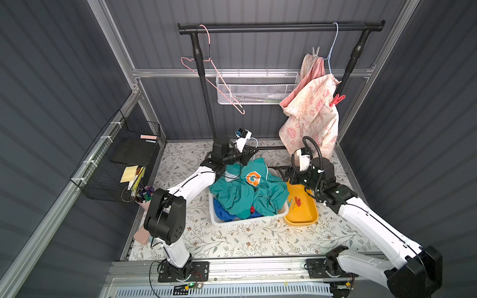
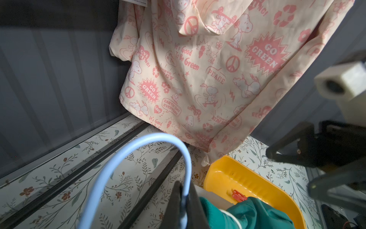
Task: Remove the clothespins securing jackets to the hanger
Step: Adjust the hanger.
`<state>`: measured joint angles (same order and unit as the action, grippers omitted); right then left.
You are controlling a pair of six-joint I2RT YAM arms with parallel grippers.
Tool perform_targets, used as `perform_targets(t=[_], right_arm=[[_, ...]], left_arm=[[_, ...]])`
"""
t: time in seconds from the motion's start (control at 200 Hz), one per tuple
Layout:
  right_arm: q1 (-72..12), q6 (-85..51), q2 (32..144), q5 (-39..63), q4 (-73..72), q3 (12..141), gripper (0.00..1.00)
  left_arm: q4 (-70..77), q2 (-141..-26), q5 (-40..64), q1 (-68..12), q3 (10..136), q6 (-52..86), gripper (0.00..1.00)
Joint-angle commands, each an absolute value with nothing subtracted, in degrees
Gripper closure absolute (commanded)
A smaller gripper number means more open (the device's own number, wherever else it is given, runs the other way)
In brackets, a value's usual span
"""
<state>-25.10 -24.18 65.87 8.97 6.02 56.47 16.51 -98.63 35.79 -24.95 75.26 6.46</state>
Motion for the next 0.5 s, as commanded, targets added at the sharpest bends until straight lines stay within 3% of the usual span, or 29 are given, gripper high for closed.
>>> perform_targets(t=[0.0,0.495], right_arm=[[-25.54,-25.55,69.99,12.82,3.77,62.02,0.25],[-30.90,-26.62,84.55,15.35,-1.57,74.20,0.43]], left_arm=[[16.06,-96.69,36.41,-26.17,73.88,8.02,1.00],[17.14,-96.06,36.21,-27.67,72.64,8.02,1.00]])
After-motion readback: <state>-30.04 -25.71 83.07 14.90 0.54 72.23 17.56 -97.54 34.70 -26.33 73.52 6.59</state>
